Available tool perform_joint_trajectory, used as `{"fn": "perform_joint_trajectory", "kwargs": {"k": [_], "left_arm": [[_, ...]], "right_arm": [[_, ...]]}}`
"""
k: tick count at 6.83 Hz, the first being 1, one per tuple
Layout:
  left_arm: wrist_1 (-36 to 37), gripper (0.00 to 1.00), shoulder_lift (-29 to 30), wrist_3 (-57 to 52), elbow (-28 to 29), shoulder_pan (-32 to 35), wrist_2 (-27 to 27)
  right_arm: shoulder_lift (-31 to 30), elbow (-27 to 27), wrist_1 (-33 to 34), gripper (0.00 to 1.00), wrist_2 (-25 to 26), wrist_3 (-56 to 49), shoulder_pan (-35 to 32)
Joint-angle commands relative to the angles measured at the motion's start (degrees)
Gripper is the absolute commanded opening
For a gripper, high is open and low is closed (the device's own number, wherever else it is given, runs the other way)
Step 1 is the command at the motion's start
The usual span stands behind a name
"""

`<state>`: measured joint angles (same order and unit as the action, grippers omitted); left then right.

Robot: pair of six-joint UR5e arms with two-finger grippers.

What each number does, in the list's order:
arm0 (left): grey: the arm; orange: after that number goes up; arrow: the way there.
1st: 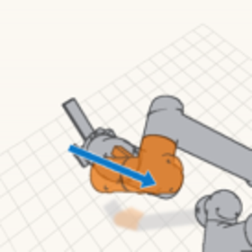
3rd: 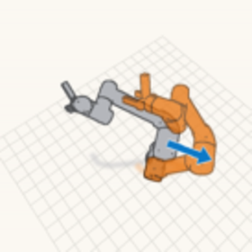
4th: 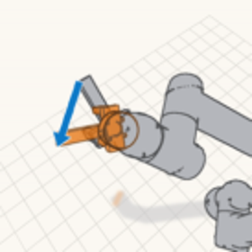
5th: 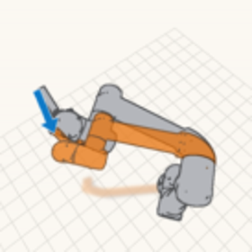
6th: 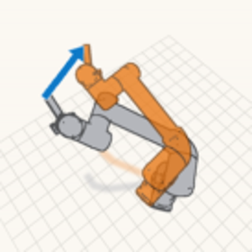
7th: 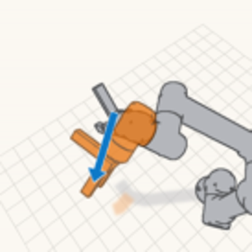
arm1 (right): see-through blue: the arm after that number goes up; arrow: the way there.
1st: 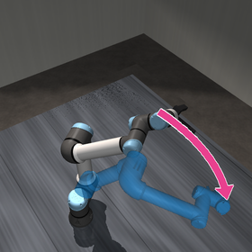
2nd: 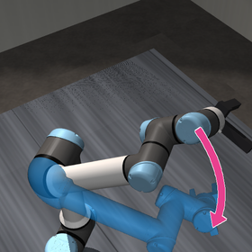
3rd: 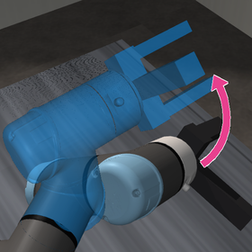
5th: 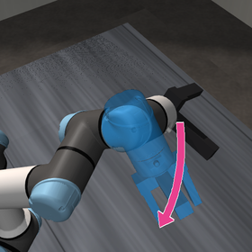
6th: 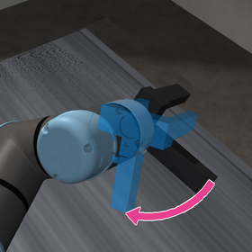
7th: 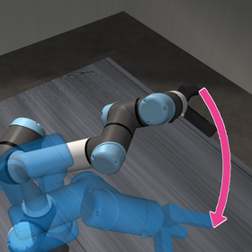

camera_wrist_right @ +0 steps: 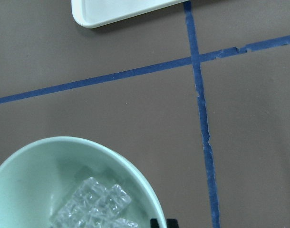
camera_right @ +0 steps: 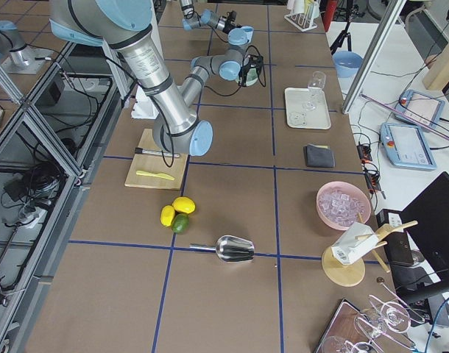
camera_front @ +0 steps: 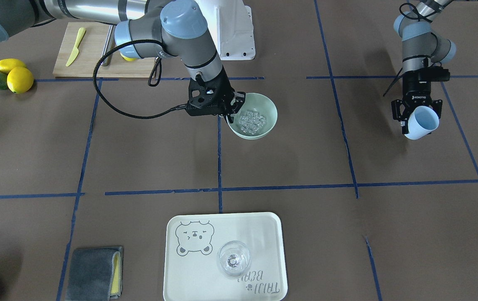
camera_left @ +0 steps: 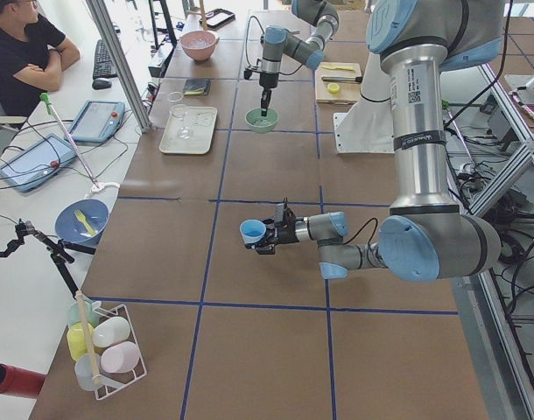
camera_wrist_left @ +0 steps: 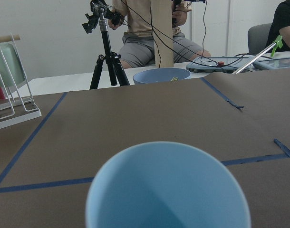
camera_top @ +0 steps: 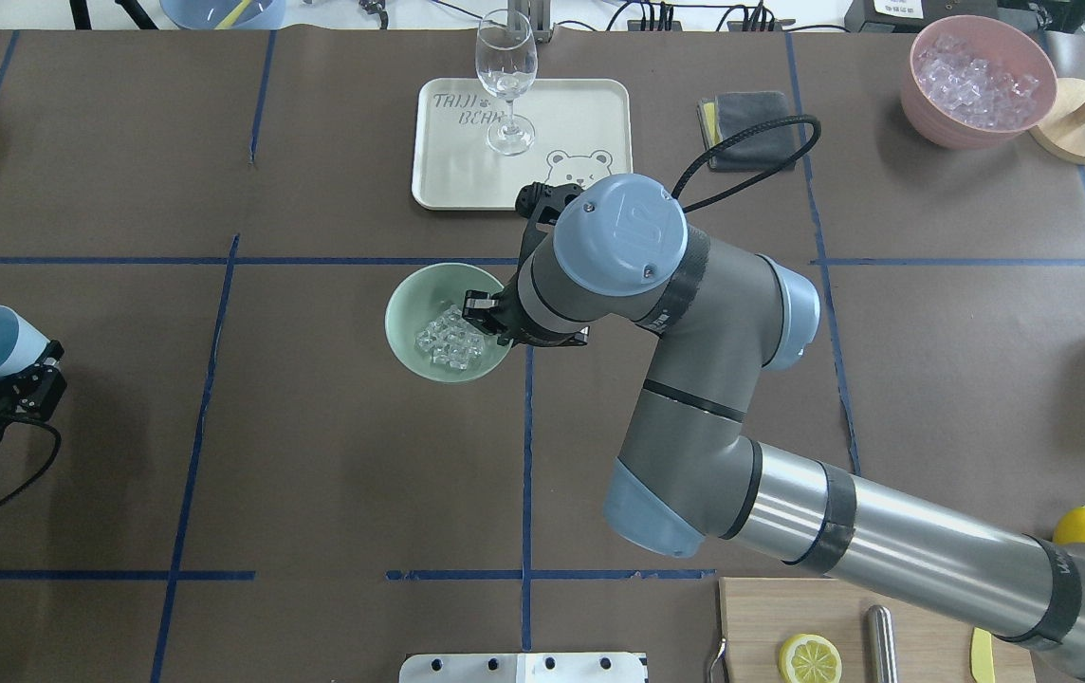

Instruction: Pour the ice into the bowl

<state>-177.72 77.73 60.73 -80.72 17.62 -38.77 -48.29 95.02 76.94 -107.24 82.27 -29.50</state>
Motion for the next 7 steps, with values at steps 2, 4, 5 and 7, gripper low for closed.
{"fn": "perform_joint_trajectory", "kwargs": {"k": [2, 4, 5, 7], "left_arm": [[0.9, 0.99, -0.1, -0.3, 0.3, -0.9, -0.1], [0.6, 1.0, -0.2, -0.4, -0.2, -0.9, -0.3], [0.5, 1.0, -0.8, -1.0, -1.9, -0.7, -0.5], [0.5, 1.0, -6.5, -5.9, -10.7, -0.1, -0.7]], "right_arm": [[-5.4, 4.8, 0.2, 0.0, -3.5, -2.6, -3.6], [-9.3, 7.8, 0.2, 0.0, -3.9, -5.2, -4.6], [-11.3, 9.8, 0.1, 0.0, -3.9, -6.3, -5.0], [-17.1, 13.4, -0.3, 0.0, -4.3, -9.7, -5.4]]}}
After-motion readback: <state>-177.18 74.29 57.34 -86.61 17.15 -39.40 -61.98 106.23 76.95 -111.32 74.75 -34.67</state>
